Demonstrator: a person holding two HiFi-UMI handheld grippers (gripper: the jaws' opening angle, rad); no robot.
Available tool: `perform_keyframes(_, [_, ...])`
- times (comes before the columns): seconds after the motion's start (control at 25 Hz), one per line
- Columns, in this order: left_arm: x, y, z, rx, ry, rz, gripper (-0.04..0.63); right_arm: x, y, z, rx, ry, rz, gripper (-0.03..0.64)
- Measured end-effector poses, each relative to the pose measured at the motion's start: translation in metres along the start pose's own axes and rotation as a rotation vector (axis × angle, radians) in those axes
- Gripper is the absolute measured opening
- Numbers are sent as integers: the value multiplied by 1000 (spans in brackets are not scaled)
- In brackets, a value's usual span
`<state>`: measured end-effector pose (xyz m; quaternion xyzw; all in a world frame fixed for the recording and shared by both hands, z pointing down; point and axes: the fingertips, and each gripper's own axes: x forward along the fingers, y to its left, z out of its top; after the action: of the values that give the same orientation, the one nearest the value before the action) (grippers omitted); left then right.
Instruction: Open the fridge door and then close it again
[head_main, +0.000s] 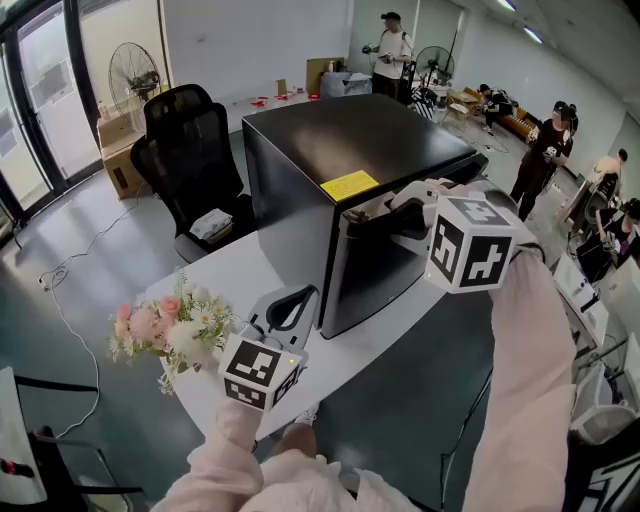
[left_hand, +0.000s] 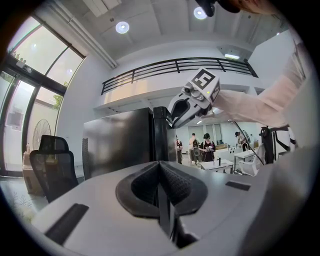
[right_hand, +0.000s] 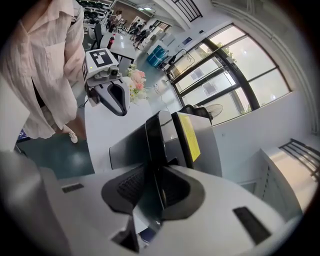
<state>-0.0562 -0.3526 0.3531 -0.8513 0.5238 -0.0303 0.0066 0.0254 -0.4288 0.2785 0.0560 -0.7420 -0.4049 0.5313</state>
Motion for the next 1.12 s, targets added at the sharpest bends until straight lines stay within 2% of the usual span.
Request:
perform_keyframes(0.56, [-13, 6, -10, -32, 12, 21, 11, -1, 0, -1, 8, 1, -34, 84])
perform_keyframes(1.12, [-21, 4, -22, -34, 36, -8, 11, 0, -1, -1, 26, 11, -53, 84])
